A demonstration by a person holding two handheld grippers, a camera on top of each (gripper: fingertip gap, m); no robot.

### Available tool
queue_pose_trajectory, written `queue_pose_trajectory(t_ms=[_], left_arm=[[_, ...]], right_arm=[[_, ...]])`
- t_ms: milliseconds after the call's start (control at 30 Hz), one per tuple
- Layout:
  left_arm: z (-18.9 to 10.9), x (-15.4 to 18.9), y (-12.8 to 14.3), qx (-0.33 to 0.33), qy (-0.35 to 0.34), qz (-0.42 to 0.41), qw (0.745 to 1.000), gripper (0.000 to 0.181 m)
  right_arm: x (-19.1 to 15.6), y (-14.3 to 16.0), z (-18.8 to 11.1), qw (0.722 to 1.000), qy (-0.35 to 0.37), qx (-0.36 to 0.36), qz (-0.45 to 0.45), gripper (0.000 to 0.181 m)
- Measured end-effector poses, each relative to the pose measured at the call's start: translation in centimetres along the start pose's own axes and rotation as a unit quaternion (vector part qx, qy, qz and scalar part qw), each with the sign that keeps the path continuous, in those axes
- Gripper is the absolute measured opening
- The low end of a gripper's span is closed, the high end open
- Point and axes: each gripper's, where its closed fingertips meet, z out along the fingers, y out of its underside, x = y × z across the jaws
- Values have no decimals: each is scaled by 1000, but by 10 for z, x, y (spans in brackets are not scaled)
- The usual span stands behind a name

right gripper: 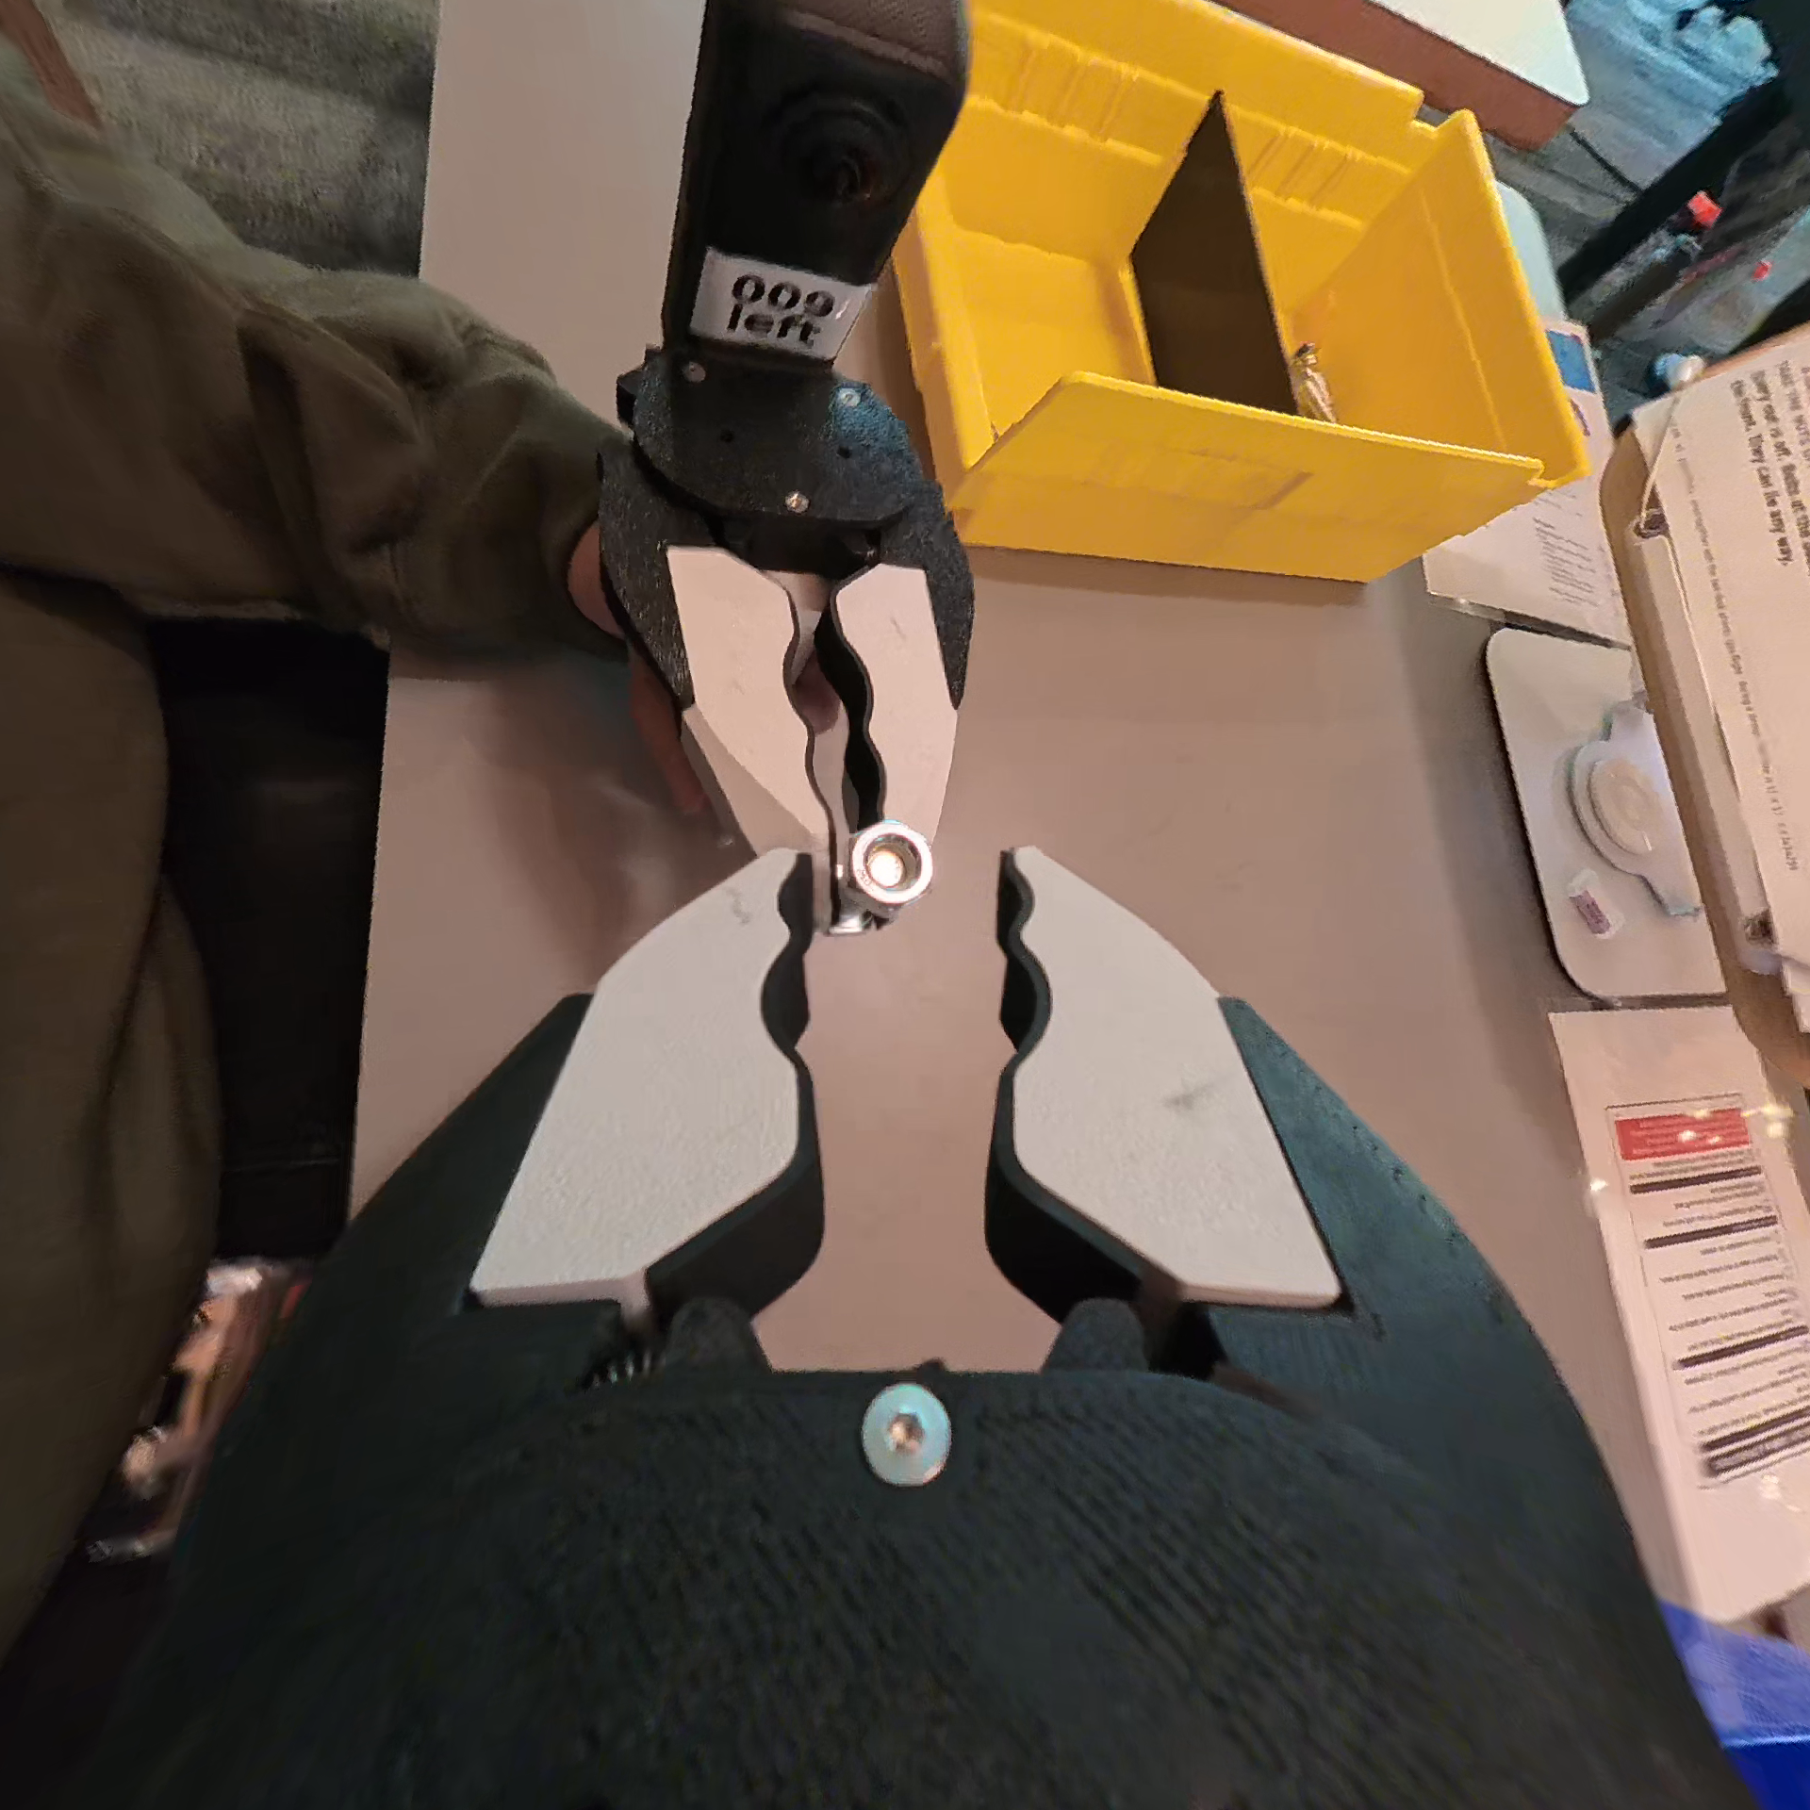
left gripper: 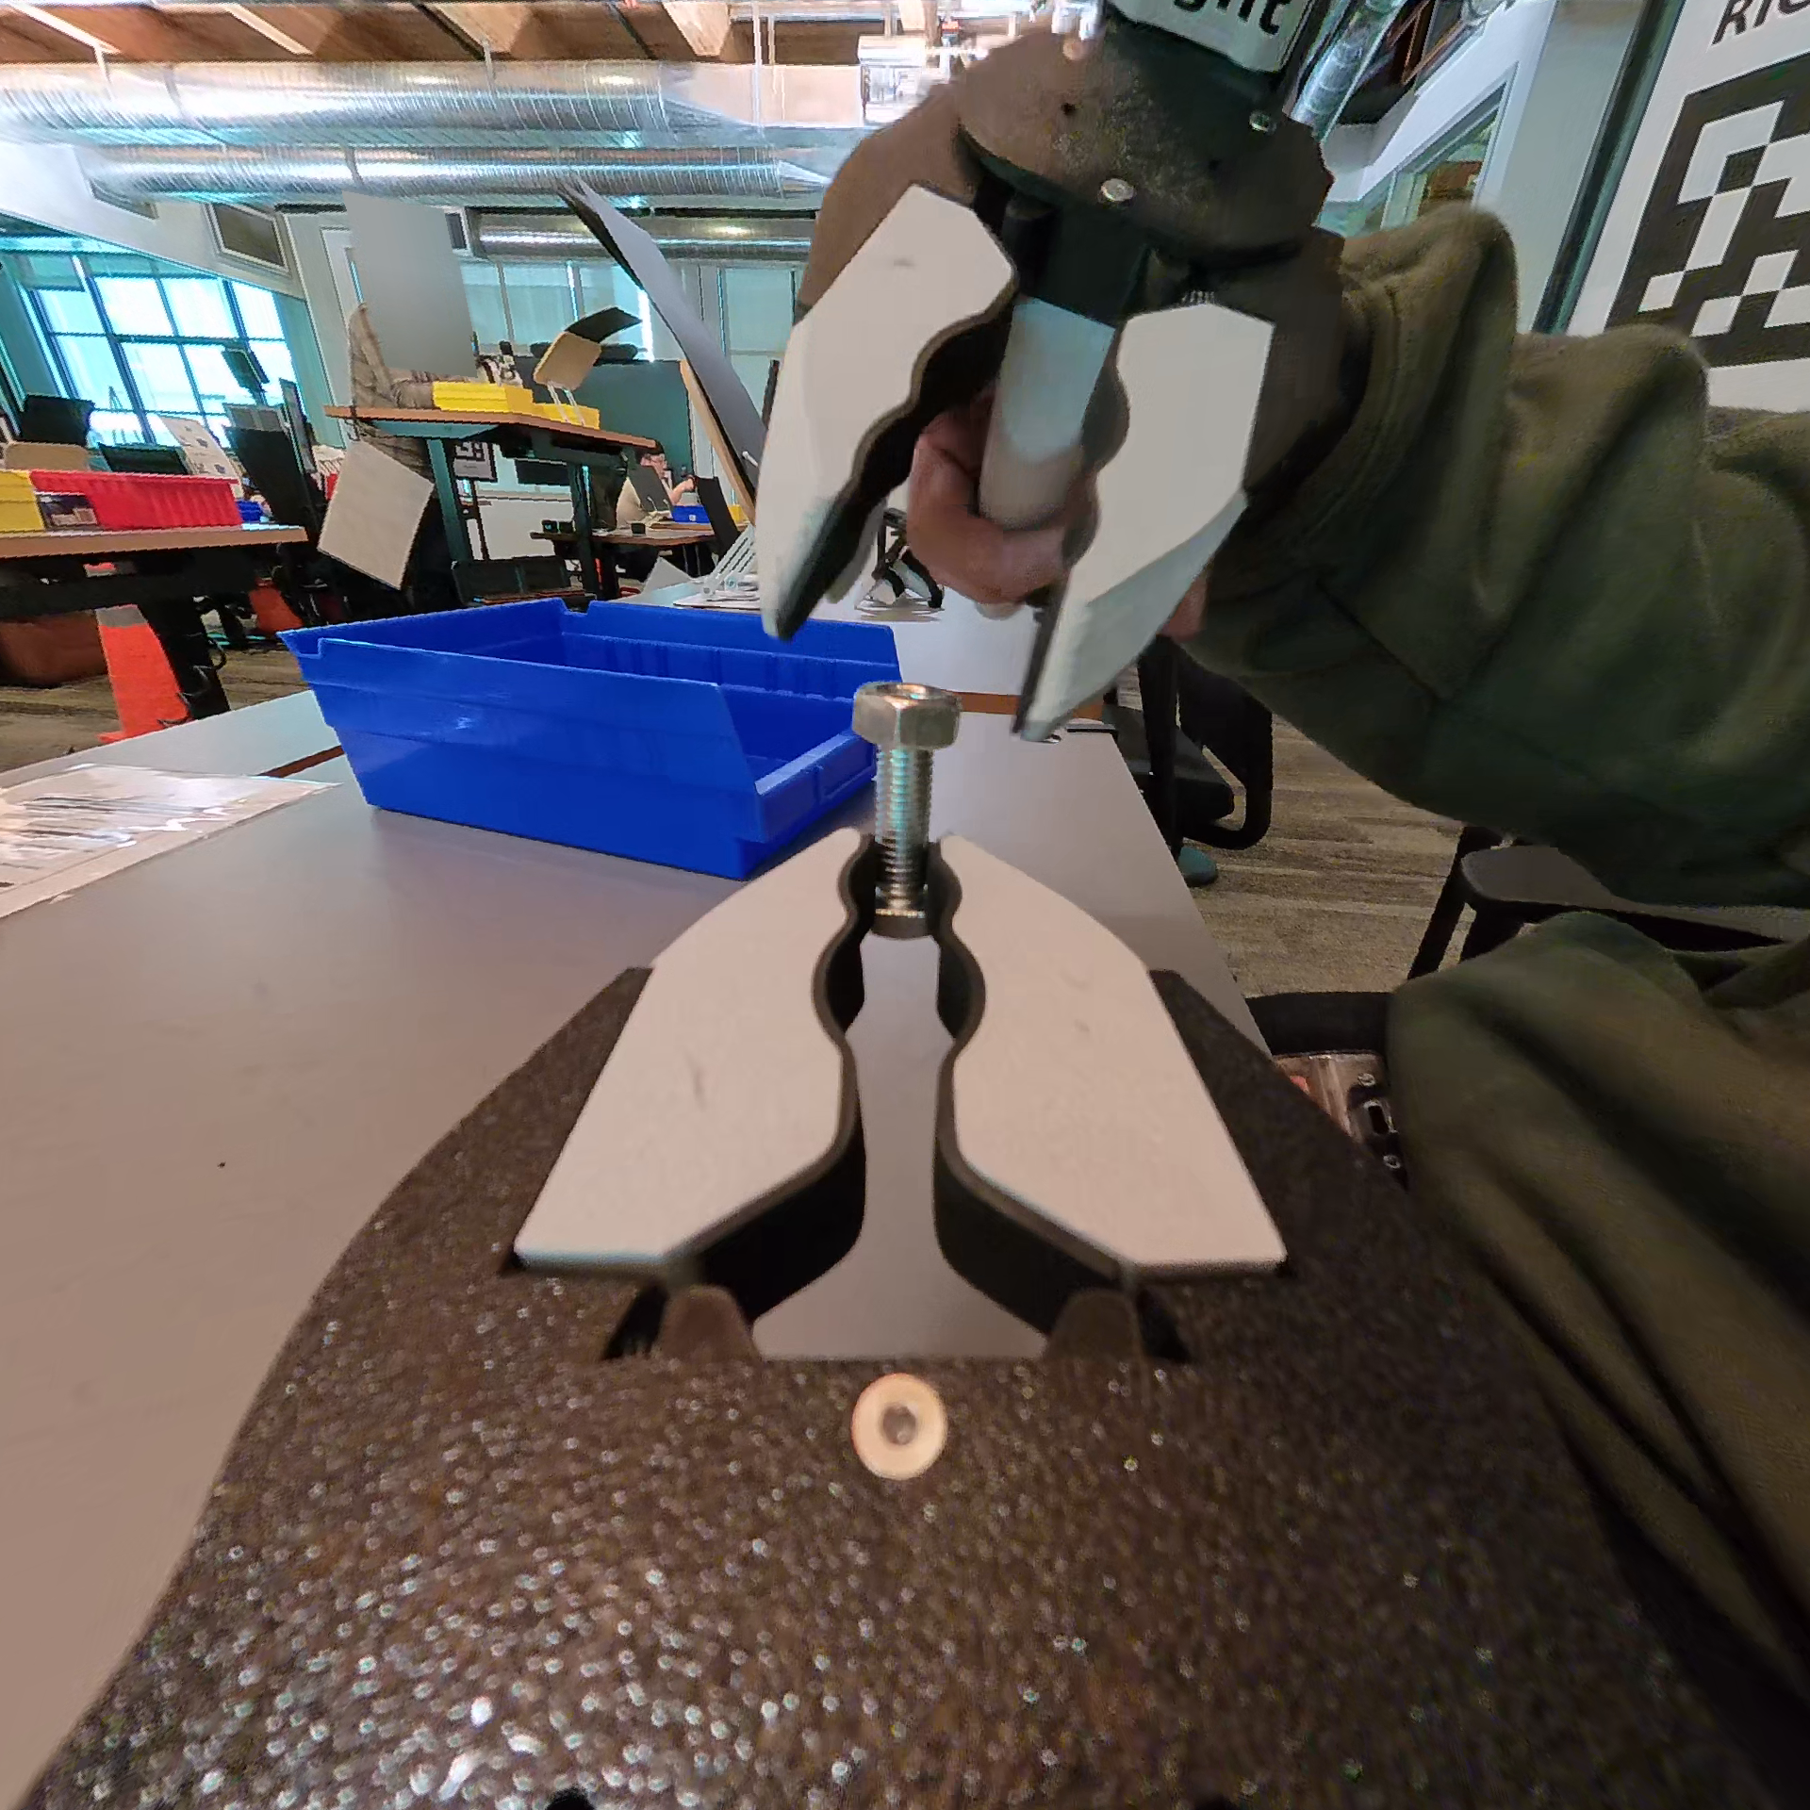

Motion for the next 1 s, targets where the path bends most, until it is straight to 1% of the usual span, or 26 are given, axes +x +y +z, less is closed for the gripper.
queue_pose_trajectory(t_ms=[67, 100, 167, 233, 333, 433, 500, 700, 1000], left_arm=[[-1, -1, 0, 2, -4, 0, 1000, 9], [-1, -3, -1, 3, -7, 0, 1000, 9], [-2, -5, -2, 8, -15, -3, 1000, 9], [-3, -8, -3, 11, -22, -4, 1000, 9], [-3, -10, -3, 11, -31, -3, 999, 9], [-2, -11, -2, 9, -36, -3, 999, 9], [-2, -11, -2, 6, -37, -2, 999, 9], [-1, -12, 0, -1, -40, 2, 999, 9], [0, -12, 1, -6, -44, 3, 999, 9]], right_arm=[[0, -6, -3, 997, 16, 47, 55, 48], [0, -8, -3, 993, 35, 75, 79, 55], [1, -6, -2, 983, 84, 118, 114, 61], [5, 0, 0, 966, 146, 155, 145, 70], [11, 4, 1, 934, 211, 213, 195, 70], [11, -1, 1, 912, 220, 257, 230, 67], [10, -4, 2, 908, 220, 268, 236, 64], [-4, -9, 17, 922, 200, 251, 217, 58], [-4, -4, 14, 919, 221, 238, 224, 53]])
